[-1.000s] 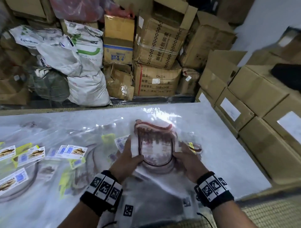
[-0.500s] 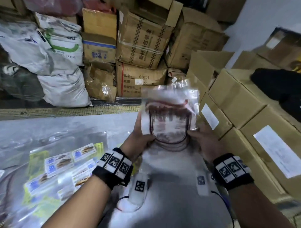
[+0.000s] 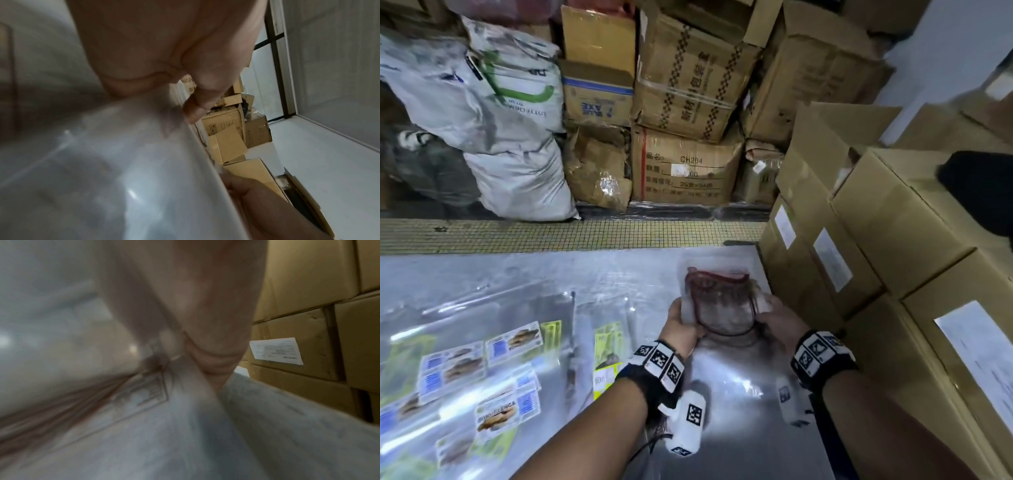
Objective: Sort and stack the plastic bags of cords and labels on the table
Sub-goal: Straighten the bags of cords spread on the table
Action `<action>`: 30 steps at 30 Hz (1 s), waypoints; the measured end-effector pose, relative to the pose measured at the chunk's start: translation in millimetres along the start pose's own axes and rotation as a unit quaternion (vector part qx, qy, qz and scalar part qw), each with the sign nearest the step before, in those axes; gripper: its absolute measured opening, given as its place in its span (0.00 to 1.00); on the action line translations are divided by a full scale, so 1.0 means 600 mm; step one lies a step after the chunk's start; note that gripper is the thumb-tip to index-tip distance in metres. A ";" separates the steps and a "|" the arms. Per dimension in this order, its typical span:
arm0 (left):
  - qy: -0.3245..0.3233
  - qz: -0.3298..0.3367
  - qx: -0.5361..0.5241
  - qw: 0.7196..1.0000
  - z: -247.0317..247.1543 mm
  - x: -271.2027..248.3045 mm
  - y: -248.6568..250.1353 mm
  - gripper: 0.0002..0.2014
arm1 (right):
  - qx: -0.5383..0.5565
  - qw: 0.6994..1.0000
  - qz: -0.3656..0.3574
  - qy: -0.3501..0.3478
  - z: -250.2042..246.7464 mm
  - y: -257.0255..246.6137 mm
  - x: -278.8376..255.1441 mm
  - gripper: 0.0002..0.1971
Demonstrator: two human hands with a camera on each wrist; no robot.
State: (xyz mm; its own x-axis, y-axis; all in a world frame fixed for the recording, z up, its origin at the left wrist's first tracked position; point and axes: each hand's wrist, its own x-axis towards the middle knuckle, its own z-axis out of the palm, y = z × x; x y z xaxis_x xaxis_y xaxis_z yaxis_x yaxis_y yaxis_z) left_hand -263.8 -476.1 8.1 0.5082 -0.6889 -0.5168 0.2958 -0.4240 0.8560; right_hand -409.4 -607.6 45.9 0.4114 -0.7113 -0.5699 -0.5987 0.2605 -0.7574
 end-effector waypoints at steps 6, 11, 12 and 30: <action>-0.052 0.015 -0.137 0.989 0.011 0.014 0.016 0.37 | -0.012 0.998 -0.029 -0.058 -0.024 -0.003 0.032 0.39; -0.162 -0.030 -0.253 0.953 -0.017 0.014 0.036 0.38 | 0.087 0.989 -0.029 -0.115 -0.068 -0.001 0.041 0.35; -0.167 -0.048 -0.248 0.953 -0.017 0.016 0.036 0.37 | 0.090 0.990 -0.024 -0.110 -0.071 0.000 0.044 0.34; -0.066 -0.021 -0.180 0.981 0.010 0.014 0.016 0.30 | 0.085 0.996 -0.022 -0.034 -0.066 0.032 0.058 0.33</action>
State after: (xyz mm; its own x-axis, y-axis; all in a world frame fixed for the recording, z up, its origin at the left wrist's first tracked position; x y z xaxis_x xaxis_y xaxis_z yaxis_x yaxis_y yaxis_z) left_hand -261.6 -489.7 11.7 0.3874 -0.7555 -0.5284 0.5930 -0.2347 0.7702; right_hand -433.9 -653.2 24.6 0.4834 -0.6808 -0.5503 -0.4562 0.3407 -0.8221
